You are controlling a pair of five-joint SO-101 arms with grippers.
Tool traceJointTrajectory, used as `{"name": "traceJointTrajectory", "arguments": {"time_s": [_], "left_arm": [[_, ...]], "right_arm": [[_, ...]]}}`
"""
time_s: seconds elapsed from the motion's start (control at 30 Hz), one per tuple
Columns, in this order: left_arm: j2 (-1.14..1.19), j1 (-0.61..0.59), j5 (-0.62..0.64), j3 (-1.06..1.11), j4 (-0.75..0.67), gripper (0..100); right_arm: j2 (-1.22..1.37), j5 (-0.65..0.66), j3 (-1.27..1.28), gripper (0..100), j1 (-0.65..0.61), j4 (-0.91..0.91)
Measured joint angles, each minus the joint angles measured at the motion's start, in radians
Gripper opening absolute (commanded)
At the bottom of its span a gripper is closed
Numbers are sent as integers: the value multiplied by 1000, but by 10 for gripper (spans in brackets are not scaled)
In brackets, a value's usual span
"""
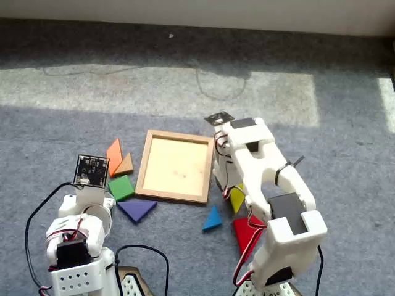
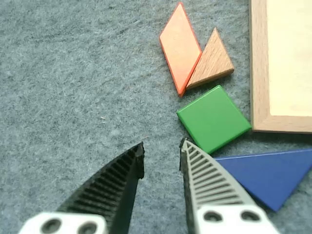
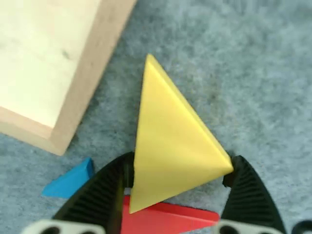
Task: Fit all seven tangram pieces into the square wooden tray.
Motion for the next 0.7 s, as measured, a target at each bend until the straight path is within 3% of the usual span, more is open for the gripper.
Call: {"name": "traceJointTrajectory", "arguments": {"time_s": [0.23, 0.37, 0.7], "left_arm": [[0, 0, 0, 0, 0, 148], [0, 0, 0, 0, 0, 148], [0, 0, 0, 0, 0, 148]], "right_arm": [[-95, 2, -91, 180, -2, 158], [-183, 3, -100, 180, -3, 163], [-210, -196, -100, 180, -126, 81]]}}
